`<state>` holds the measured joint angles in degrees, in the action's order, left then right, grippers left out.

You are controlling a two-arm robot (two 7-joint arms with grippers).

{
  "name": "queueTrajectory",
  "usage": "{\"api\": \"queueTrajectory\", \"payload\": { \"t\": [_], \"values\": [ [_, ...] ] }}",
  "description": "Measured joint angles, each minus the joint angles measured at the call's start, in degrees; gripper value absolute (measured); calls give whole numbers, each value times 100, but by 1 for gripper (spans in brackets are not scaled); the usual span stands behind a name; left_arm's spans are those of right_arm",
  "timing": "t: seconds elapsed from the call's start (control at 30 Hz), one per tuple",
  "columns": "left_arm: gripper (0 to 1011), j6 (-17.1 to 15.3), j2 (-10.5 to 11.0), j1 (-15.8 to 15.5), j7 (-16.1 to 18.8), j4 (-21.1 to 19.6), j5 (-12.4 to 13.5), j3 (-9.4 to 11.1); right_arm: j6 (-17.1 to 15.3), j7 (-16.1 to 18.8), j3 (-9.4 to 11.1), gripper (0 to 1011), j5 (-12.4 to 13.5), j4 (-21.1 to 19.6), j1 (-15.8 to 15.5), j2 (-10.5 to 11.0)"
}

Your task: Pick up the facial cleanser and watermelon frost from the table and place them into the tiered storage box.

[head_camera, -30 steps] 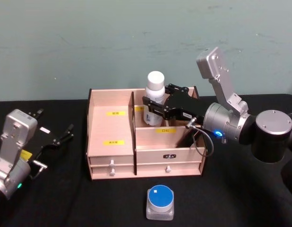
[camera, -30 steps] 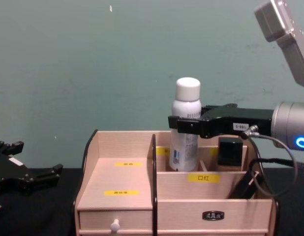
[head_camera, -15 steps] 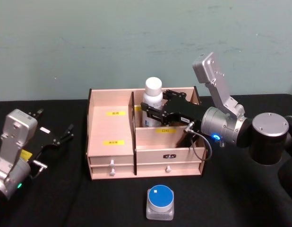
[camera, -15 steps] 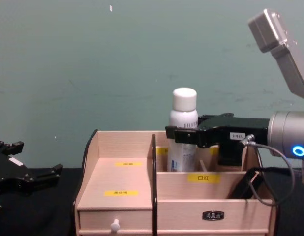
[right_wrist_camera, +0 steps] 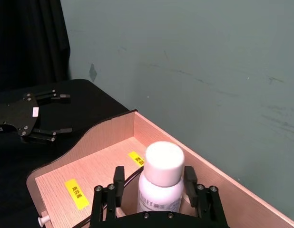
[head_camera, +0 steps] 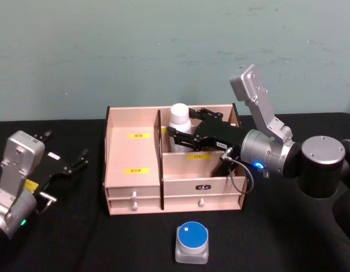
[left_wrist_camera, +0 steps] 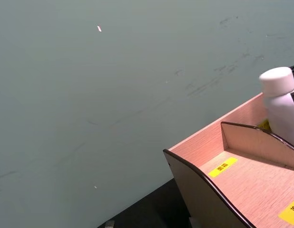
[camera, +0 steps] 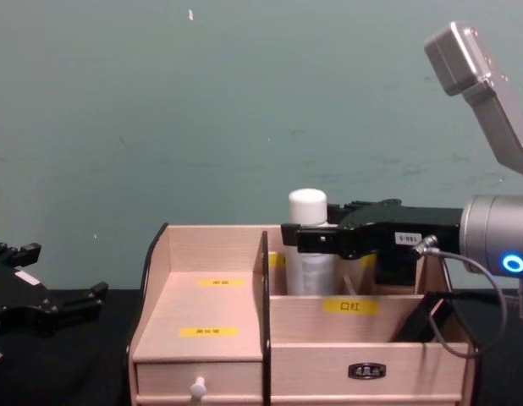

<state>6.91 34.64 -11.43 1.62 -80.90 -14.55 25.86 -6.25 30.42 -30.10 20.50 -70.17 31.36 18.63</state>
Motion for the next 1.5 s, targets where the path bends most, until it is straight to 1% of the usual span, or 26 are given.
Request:
{"api": "queueTrajectory", "payload": {
  "t": [0.03,0.07,0.1,0.17,0.27,0.3,0.43,0.57,0.6,0.67,0.7,0.77,0.8,0.87,0.9,1.0,1.03,1.13,1.2,1.23,1.3,1.33,1.37,1.43,1.47,1.5],
  "values": [
    [1010,0,0,0,0,0,0,0,0,1,0,769,0,0,0,0],
    [1010,0,0,0,0,0,0,0,1,0,1,824,1,-1,-1,0],
    [1010,0,0,0,0,0,0,0,1,0,1,833,3,-2,-2,1],
    [1010,0,0,0,0,0,0,0,3,0,3,905,4,-4,-4,2],
    [1010,0,0,0,0,0,0,0,22,0,32,951,23,-49,-42,24],
    [1010,0,0,0,0,0,0,0,32,-1,56,1000,34,-103,-66,52],
    [1010,0,0,0,0,0,0,0,41,-24,132,1003,39,-401,-139,187],
    [1010,0,0,0,0,0,0,0,-11,-35,247,1002,98,-920,-244,393],
    [1010,0,0,0,0,0,0,0,-91,-31,305,1003,152,-1196,-309,508],
    [1010,0,0,0,0,0,0,0,-213,-23,349,1002,214,-1513,-372,628],
    [1010,0,0,0,0,0,0,0,-333,1,383,1002,295,-1790,-446,738],
    [1010,0,0,0,0,0,0,0,-440,43,409,1003,400,-2082,-541,848],
    [1010,0,0,0,0,0,0,0,-534,90,434,1003,529,-2344,-657,948],
    [1010,0,0,0,0,0,0,0,-601,137,442,1002,644,-2542,-773,1027],
    [1010,0,0,0,0,0,0,0,-657,188,430,1003,750,-2716,-919,1103],
    [1010,0,0,0,0,0,0,0,-734,229,366,1002,871,-2889,-1144,1206],
    [1010,0,0,0,0,0,0,0,-764,250,312,1003,937,-2946,-1283,1264],
    [1010,0,0,0,0,0,0,0,-790,280,197,1003,1049,-2977,-1529,1352],
    [1010,0,0,0,0,0,0,0,-792,296,144,1003,1092,-2965,-1631,1390],
    [1010,0,0,0,0,0,0,0,-793,309,77,1003,1114,-2931,-1713,1430],
    [1010,0,0,-1,0,0,0,0,-793,325,6,1002,1123,-2892,-1771,1467],
    [1010,0,0,0,0,0,0,0,-791,340,-71,1003,1119,-2848,-1823,1508],
    [1010,0,0,0,0,0,0,0,-791,340,-71,1003,1119,-2848,-1823,1508],
    [1010,0,0,0,0,0,0,0,-788,350,-216,1002,1074,-2776,-1878,1589],
    [1010,0,0,0,0,0,0,0,-788,350,-216,1003,1074,-2776,-1878,1589],
    [1010,0,0,0,0,0,0,0,-787,351,-281,1002,1036,-2752,-1891,1632]
  ]
}}
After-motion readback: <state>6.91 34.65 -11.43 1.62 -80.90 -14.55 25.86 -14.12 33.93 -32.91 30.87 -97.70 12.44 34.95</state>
